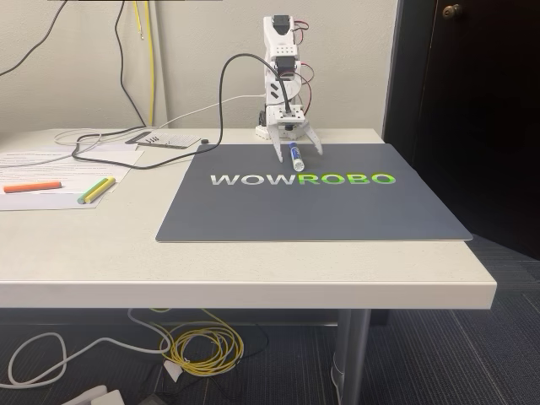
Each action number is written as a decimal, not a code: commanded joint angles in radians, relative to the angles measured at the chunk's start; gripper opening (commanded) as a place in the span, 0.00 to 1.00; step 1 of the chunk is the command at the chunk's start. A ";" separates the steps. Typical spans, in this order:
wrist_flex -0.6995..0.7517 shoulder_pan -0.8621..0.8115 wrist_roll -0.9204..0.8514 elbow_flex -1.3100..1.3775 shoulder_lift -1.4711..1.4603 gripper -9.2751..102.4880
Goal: Pick up the blue marker.
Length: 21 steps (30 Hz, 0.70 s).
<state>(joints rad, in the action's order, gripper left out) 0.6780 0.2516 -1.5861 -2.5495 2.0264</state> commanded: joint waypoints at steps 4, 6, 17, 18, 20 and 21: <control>-0.014 -0.038 -0.074 -0.046 0.107 0.42; -0.037 -0.046 -0.089 -0.061 0.110 0.39; -0.167 -0.015 -0.061 -0.089 0.026 0.31; -0.175 -0.012 -0.058 -0.089 0.018 0.31; -0.186 -0.012 -0.052 -0.089 0.011 0.31; -0.187 -0.012 -0.051 -0.089 0.011 0.31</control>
<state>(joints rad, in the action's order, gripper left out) 0.5031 0.2362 -1.6475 -2.6400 2.0417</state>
